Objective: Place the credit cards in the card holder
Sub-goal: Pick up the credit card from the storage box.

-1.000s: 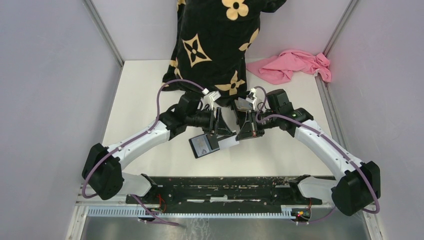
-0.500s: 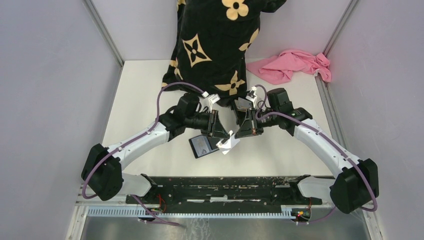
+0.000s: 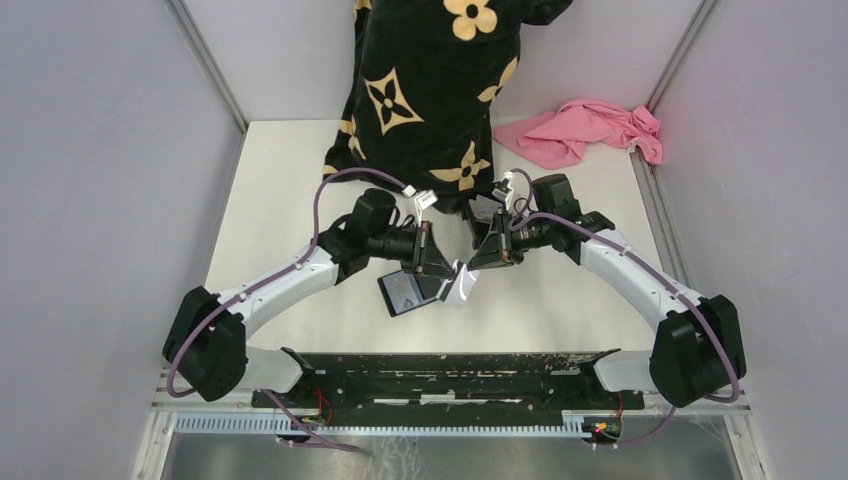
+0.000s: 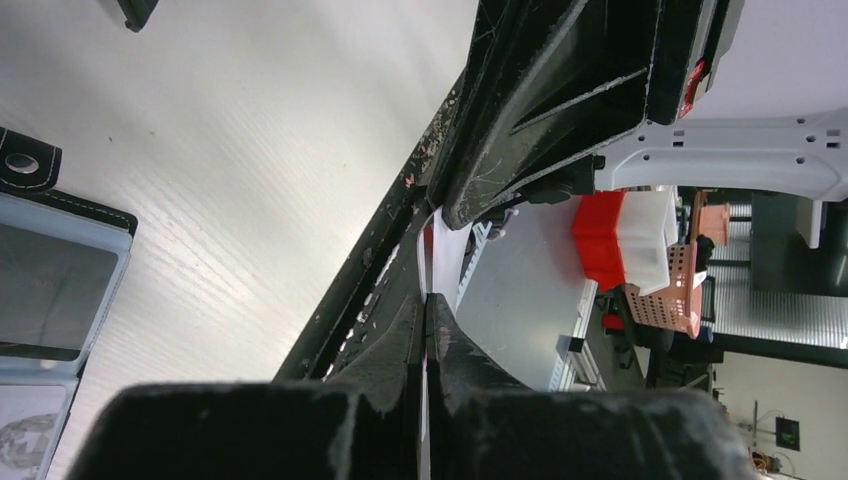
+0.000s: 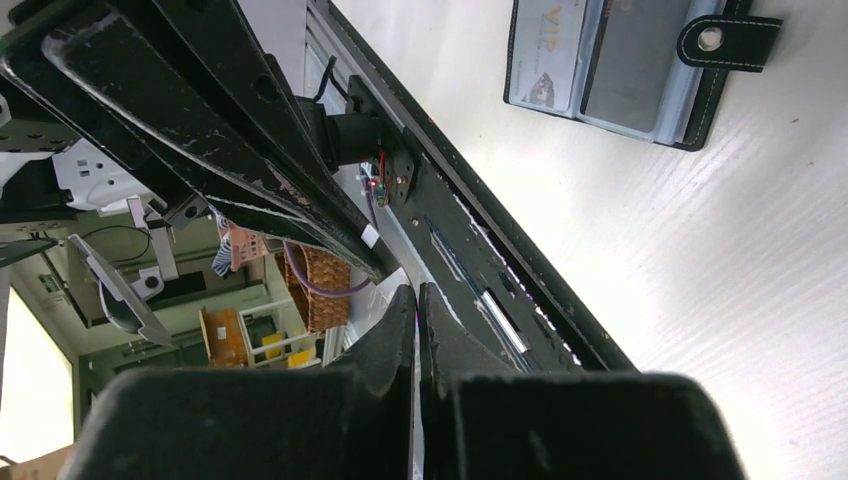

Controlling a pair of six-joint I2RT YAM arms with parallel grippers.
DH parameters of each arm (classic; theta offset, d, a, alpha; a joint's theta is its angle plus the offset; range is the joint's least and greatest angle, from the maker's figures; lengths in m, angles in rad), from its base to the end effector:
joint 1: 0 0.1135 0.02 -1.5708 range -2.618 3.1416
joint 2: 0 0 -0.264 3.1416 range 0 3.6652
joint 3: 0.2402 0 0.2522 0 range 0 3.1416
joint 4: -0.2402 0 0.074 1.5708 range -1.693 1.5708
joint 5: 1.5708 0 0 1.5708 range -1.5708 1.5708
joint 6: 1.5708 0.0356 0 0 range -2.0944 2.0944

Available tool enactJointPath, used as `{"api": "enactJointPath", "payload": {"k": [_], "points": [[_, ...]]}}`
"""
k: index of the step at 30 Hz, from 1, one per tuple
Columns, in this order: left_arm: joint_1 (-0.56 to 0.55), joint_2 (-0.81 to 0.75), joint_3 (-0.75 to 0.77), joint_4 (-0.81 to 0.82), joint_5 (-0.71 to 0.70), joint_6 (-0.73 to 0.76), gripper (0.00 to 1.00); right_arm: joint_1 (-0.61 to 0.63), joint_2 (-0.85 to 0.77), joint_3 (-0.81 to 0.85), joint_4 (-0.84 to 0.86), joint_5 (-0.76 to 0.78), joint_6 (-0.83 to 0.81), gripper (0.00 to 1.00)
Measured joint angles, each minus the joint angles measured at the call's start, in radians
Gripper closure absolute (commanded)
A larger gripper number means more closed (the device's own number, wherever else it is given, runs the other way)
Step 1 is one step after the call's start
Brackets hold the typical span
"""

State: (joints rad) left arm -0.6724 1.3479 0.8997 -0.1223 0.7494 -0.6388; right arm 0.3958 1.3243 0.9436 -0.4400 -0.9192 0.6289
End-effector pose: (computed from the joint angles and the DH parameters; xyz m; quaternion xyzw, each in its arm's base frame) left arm 0.2138 -0.2012 0.2648 0.1892 0.8136 -0.5267 0.1580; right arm 0.2386 0.1304 0.2643 -0.0644 0.8472 0.5207 0.0838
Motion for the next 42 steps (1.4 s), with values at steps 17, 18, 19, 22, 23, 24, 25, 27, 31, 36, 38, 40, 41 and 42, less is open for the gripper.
{"api": "enactJointPath", "payload": {"k": [17, 18, 19, 22, 23, 24, 25, 27, 31, 36, 38, 40, 41, 42], "points": [[-0.014, 0.014, -0.031, 0.043, -0.236, -0.106, 0.97, -0.002, 0.004, 0.081, -0.056, 0.272, -0.06, 0.51], [-0.014, 0.013, -0.04, 0.05, -0.264, -0.12, 0.97, -0.001, 0.0, 0.082, -0.056, 0.294, -0.063, 0.51], [-0.014, 0.012, -0.049, 0.051, -0.291, -0.132, 0.97, -0.001, -0.004, 0.084, -0.059, 0.319, -0.068, 0.5], [-0.014, -0.003, -0.071, 0.048, -0.381, -0.164, 0.97, 0.014, -0.015, 0.105, -0.079, 0.43, -0.09, 0.48], [-0.014, -0.01, -0.073, 0.047, -0.404, -0.172, 0.97, 0.023, -0.02, 0.115, -0.083, 0.483, -0.101, 0.47], [-0.014, -0.019, -0.073, 0.047, -0.429, -0.18, 0.97, 0.036, -0.026, 0.126, -0.085, 0.55, -0.114, 0.45], [-0.014, -0.031, -0.073, 0.047, -0.454, -0.188, 0.97, 0.055, -0.033, 0.137, -0.085, 0.631, -0.134, 0.44], [-0.014, -0.051, -0.073, 0.047, -0.494, -0.201, 0.97, 0.104, -0.046, 0.165, -0.08, 0.8, -0.187, 0.37], [-0.014, -0.071, -0.073, 0.048, -0.566, -0.212, 0.97, 0.177, -0.051, 0.198, 0.036, 1.111, -0.32, 0.05], [-0.014, -0.073, -0.073, 0.047, -0.622, -0.212, 0.97, 0.173, -0.05, 0.199, 0.211, 1.392, -0.335, 0.02], [-0.014, -0.075, -0.073, 0.046, -0.636, -0.212, 0.97, 0.167, -0.04, 0.211, 0.229, 1.446, -0.314, 0.09], [-0.012, -0.08, -0.073, 0.046, -0.645, -0.212, 0.97, 0.164, -0.02, 0.23, 0.243, 1.454, -0.305, 0.08], [-0.011, -0.083, -0.073, 0.046, -0.647, -0.212, 0.97, 0.164, -0.01, 0.238, 0.249, 1.45, -0.301, 0.1], [-0.009, -0.086, -0.073, 0.046, -0.651, -0.212, 0.97, 0.165, -0.003, 0.24, 0.253, 1.442, -0.299, 0.15]]}}
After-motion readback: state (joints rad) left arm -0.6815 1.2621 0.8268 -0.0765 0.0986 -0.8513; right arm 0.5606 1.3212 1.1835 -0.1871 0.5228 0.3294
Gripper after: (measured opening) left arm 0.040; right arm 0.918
